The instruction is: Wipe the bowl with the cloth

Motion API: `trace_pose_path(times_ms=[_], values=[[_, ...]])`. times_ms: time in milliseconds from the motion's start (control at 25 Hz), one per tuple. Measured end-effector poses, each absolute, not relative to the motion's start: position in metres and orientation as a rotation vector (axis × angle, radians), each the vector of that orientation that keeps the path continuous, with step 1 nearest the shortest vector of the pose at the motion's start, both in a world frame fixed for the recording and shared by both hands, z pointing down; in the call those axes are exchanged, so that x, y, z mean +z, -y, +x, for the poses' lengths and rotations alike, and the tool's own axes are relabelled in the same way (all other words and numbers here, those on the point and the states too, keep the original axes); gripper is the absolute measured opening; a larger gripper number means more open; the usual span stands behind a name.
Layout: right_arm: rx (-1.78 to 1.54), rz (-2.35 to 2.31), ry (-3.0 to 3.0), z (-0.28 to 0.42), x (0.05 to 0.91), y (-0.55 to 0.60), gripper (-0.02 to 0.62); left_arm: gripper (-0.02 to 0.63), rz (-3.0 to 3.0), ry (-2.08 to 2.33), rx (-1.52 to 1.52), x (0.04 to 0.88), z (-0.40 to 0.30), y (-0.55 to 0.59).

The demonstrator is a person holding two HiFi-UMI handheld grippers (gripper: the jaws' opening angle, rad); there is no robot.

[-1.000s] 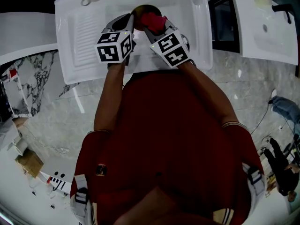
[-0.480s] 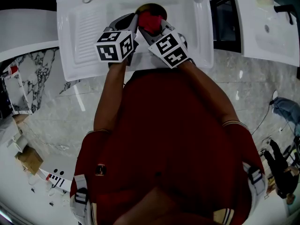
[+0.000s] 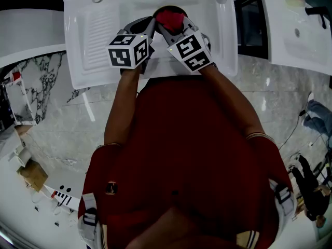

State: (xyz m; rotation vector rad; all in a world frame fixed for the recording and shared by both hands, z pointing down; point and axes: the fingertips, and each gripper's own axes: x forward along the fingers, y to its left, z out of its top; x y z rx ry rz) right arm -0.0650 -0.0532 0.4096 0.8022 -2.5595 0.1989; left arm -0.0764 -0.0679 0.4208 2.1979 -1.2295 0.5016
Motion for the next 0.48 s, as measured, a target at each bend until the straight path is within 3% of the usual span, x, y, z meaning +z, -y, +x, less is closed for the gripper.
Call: trace_pose_path(times_ms=[480], values=[[0.197,0.928,2.537,-0.052,0.403,0.072,0.028,0.014,2.209,1.203,0.524,0.426,-0.072,0.070]])
